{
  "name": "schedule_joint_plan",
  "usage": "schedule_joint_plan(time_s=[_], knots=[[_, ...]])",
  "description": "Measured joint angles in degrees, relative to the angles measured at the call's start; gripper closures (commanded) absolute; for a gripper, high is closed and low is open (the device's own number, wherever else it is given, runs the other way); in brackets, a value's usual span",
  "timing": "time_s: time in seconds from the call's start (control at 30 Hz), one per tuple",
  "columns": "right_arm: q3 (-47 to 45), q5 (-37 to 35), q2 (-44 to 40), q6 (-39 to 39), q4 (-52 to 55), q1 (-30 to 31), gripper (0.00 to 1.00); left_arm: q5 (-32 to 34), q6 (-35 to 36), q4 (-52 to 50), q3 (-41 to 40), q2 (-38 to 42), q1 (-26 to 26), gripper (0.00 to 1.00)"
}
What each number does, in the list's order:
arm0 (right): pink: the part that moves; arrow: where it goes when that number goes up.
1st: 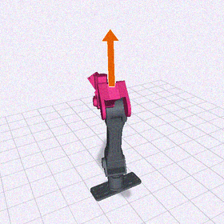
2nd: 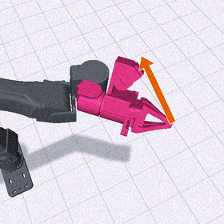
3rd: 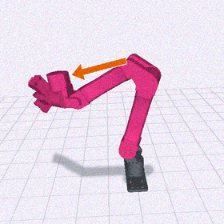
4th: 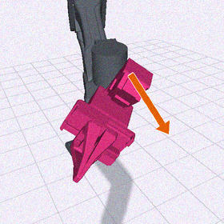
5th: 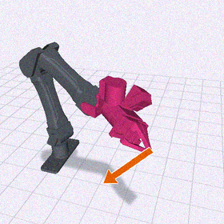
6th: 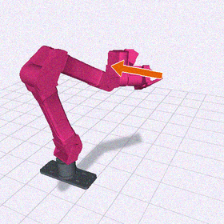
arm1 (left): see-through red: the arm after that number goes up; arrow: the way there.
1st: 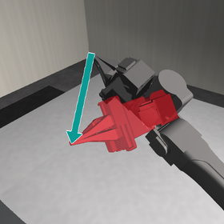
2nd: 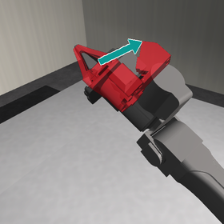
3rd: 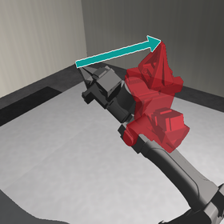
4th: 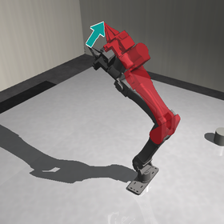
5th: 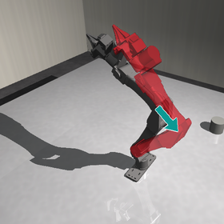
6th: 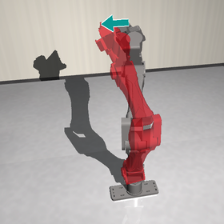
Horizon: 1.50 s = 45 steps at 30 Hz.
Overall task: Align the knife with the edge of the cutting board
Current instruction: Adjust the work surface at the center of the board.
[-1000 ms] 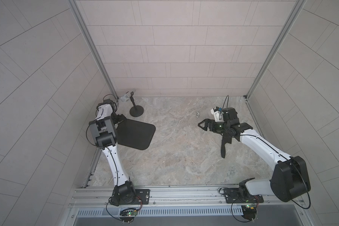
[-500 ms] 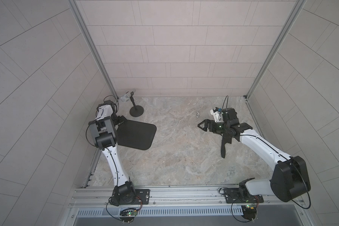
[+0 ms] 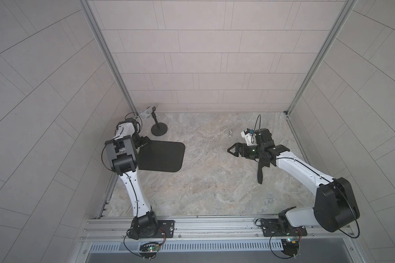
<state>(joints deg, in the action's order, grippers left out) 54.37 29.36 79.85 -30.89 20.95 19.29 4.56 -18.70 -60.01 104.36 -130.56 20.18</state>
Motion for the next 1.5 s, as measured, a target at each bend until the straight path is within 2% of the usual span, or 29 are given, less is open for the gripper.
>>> schedule_joint_plan(time_s=[0.63, 0.9, 1.23, 1.5], knots=[[-0.09, 0.85, 1.97, -0.09, -2.47, 0.79, 0.0, -1.88, 0.0, -1.38, -3.56, 1.92, -1.09, 0.0], [1.6, 0.83, 7.76, -0.52, -3.96, 3.43, 0.0, -3.26, 0.02, -2.75, -5.35, 2.8, -3.15, 0.0], [13.2, 0.48, 22.69, -1.16, -4.85, 9.92, 0.0, -4.35, -0.26, -3.48, -8.22, 4.31, -6.08, 0.0], [24.57, 0.22, 30.64, -1.29, -4.22, 14.49, 0.0, -4.37, -0.7, -0.94, -13.44, 7.8, -7.69, 0.0]])
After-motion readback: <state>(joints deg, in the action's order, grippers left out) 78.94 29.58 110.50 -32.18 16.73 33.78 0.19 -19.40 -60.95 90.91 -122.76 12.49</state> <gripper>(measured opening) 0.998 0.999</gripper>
